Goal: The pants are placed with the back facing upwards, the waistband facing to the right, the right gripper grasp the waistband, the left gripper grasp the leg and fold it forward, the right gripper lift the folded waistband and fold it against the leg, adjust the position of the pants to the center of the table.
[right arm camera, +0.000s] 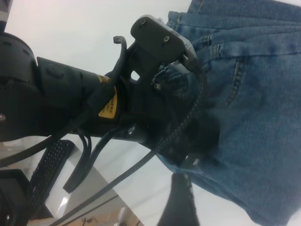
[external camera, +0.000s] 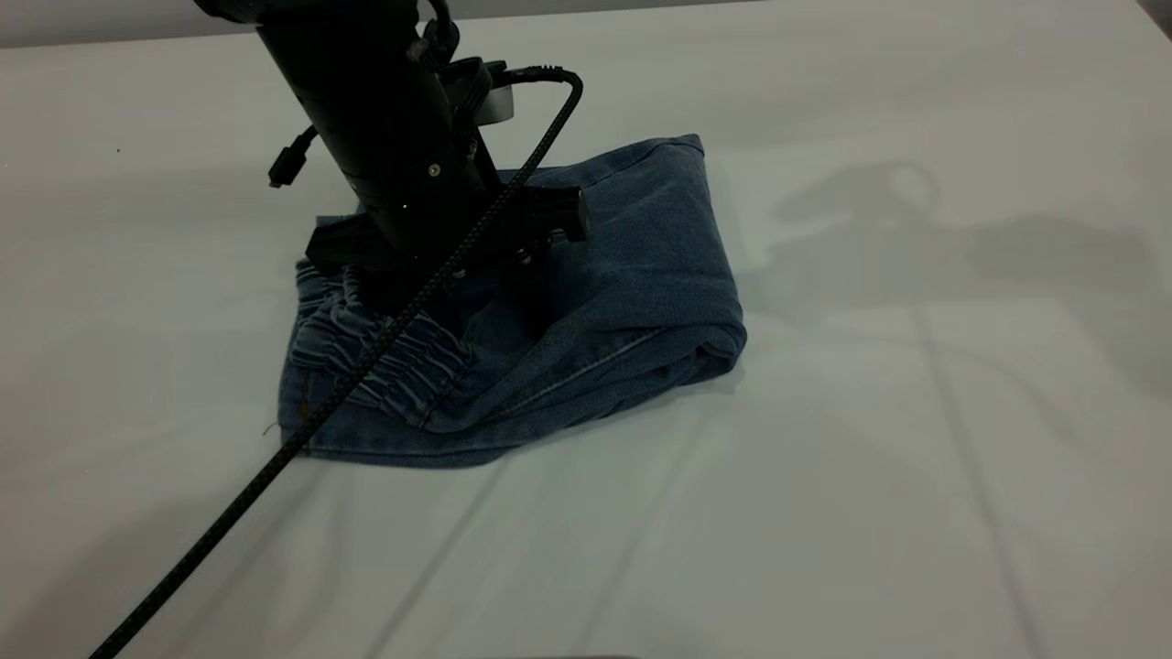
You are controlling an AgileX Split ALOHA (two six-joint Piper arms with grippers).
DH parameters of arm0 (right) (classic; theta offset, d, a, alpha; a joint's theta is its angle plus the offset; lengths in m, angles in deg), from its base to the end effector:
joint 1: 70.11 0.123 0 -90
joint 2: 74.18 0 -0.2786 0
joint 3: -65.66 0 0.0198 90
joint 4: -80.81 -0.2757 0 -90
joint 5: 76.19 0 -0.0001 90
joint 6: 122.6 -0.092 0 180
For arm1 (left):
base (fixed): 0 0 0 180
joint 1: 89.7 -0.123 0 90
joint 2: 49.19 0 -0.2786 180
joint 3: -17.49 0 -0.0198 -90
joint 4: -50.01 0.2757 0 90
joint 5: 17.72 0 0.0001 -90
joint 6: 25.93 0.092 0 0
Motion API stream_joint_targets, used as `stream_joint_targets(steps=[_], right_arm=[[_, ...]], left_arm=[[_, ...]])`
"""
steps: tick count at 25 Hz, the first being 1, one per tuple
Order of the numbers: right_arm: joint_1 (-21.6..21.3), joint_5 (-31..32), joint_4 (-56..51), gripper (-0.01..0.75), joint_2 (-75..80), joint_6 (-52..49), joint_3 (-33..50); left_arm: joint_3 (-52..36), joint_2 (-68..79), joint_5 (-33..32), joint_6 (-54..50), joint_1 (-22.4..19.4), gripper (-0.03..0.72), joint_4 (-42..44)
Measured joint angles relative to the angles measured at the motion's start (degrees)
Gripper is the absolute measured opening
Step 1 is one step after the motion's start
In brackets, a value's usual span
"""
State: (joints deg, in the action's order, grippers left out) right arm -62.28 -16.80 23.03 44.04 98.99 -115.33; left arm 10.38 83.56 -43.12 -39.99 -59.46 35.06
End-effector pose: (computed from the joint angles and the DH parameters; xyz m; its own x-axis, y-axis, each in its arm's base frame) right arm 0.3953 0.1220 0.2010 -0.9093 -0.1571 -0.3854 -0.3914 0.6373 0.6638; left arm 0.3459 -0.2134 0.0414 -0.9815 0.0388 -0.1873 0.0801 0.9726 -0.2183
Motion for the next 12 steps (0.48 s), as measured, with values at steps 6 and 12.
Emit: stream_joint_targets(steps=[6, 12], right_arm=[[-0.13, 1.57, -0.49, 0.510, -1.00, -0.39, 0.00], [-0.37, 6.06, -0.36, 0.496, -8.51, -0.66, 0.00]], left_arm=[[-0.69, -8.78, -3.80, 0.73, 0.11, 0.496, 3.35], [-0.73, -27.92, -9.42, 5.10, 0.11, 0.496, 11.79]])
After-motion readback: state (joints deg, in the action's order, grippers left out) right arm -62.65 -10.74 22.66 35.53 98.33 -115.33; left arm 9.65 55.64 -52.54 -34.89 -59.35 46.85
